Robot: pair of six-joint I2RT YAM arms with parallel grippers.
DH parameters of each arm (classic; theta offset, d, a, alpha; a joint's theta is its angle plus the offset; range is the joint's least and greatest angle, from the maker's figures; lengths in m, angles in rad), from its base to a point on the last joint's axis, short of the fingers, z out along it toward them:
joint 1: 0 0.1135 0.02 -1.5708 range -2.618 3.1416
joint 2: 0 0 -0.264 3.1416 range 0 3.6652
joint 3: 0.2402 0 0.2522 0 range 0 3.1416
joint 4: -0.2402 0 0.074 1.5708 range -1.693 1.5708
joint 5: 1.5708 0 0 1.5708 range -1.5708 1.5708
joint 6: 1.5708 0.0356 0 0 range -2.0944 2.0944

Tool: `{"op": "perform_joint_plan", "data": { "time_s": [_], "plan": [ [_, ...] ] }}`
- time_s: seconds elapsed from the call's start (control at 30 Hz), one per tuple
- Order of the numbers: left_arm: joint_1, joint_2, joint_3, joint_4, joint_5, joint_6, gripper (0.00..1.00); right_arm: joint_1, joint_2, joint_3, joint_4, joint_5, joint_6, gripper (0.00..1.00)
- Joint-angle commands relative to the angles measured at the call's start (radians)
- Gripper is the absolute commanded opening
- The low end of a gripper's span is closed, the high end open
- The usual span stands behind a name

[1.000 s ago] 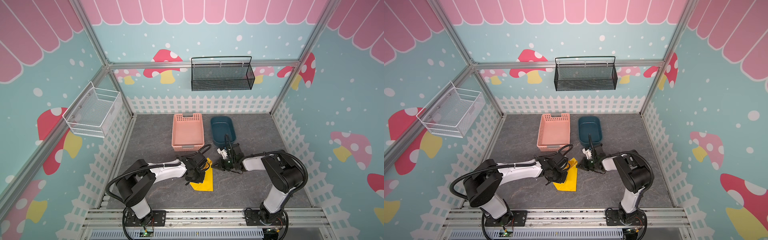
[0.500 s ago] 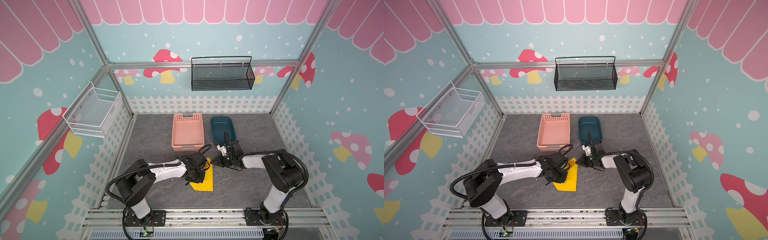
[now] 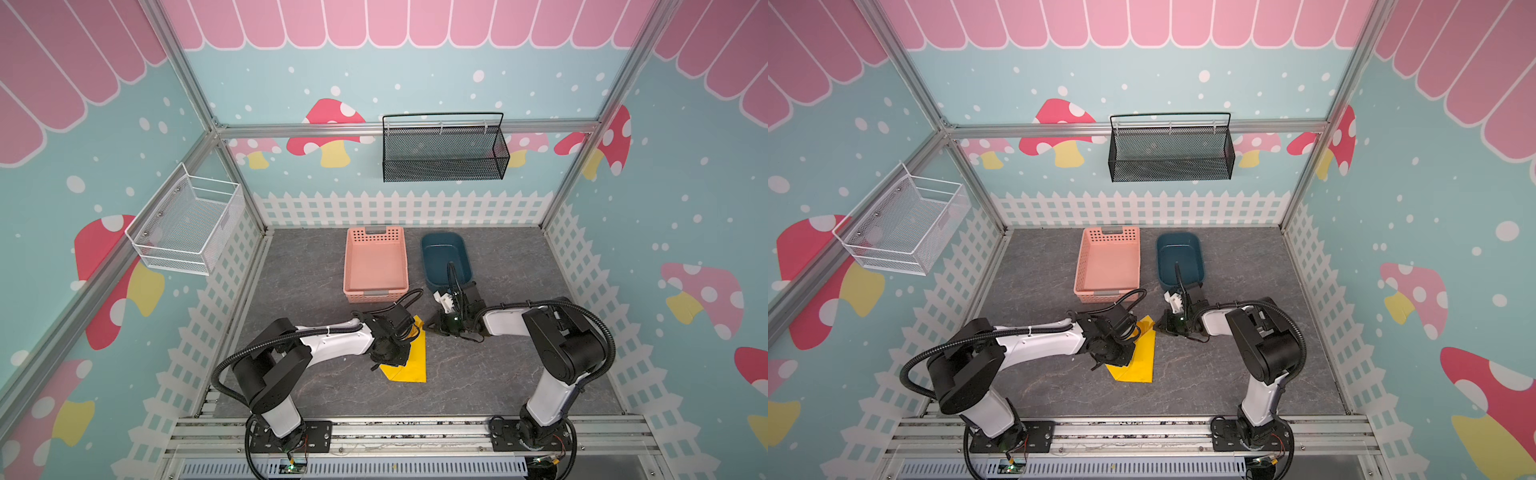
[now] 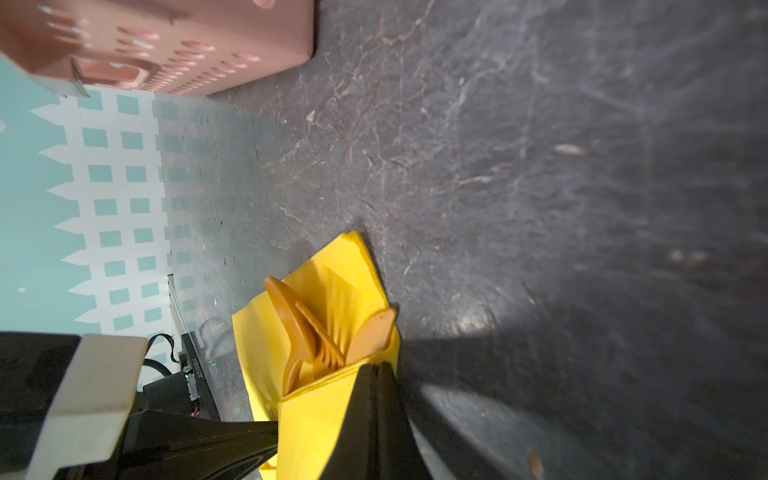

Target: Place the utensils on the paper napkin and roll it up

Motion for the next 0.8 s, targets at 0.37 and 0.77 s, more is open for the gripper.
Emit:
{"op": "perform_joint_plan", "data": {
  "time_s": [0.37,0.77],
  "plan": [
    [-0.040,0.091,0.076,-0.005,0.041,-0.038,0.00,-0.109,-0.081,-0.053,-0.168,0.115,-0.113,0.00],
    [-0.042,0.040,0.020,0.010,-0.011,-0.088,0.00,-0.050,-0.239,-0.006,-0.265,0.078,-0.088,0.00]
  ]
}}
